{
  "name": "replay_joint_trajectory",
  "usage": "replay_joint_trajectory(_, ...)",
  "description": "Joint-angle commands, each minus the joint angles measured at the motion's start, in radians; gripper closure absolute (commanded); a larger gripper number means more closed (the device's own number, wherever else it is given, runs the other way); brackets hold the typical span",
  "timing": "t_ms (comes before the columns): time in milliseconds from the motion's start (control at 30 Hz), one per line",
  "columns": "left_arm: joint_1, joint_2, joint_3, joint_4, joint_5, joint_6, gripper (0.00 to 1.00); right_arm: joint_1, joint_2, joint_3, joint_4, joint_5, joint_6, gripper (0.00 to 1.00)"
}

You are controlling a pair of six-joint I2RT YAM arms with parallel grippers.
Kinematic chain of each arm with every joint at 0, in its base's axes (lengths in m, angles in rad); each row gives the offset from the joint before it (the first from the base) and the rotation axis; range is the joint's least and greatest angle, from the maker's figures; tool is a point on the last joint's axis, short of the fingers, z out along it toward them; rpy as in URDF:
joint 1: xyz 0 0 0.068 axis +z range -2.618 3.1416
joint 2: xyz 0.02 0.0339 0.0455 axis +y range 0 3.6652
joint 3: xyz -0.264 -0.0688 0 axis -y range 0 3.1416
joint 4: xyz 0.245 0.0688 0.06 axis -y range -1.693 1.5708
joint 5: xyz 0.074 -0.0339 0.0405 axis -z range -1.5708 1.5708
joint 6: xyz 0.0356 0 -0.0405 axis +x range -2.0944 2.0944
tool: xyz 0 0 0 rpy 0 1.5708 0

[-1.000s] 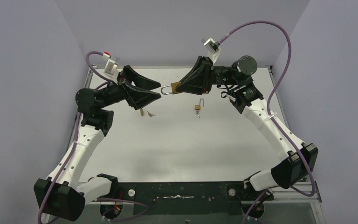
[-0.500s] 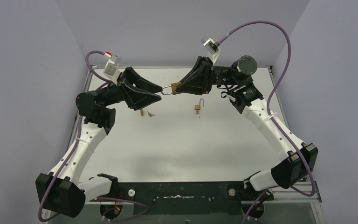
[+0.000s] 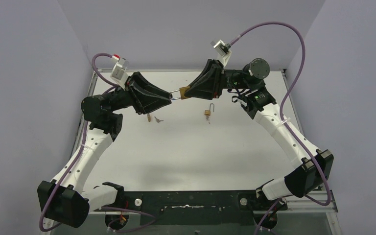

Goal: Lock with the key
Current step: Lock the lock.

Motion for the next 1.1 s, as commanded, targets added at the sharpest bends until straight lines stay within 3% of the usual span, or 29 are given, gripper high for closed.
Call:
replay_joint_trajectory(0, -0.005, -0.002, 0.051, 0.015, -0.010, 0.019, 0.72, 0.006, 0.006, 0.012, 0.077, -0.007, 0.020, 1.00)
replay_joint_trajectory(133, -0.006, 0.000, 0.049, 0.016, -0.021, 0.021, 0.81, 0.006, 0.009, 0.009, 0.082, -0.009, 0.024, 1.00)
replay_joint_trajectory(267, -0.007, -0.001, 0.046, 0.015, -0.027, 0.025, 0.83, 0.006, 0.012, 0.011, 0.091, -0.011, 0.031, 1.00)
replay_joint_trajectory(367, -0.011, -0.002, 0.043, 0.005, -0.023, 0.031, 1.00, 0.006, 0.012, 0.012, 0.093, -0.012, 0.033, 1.00)
replay_joint_trajectory(1067, -0.033, -0.004, 0.053, -0.030, -0.058, 0.048, 1.00, 0.021, 0.007, 0.012, 0.044, -0.003, -0.026, 1.00)
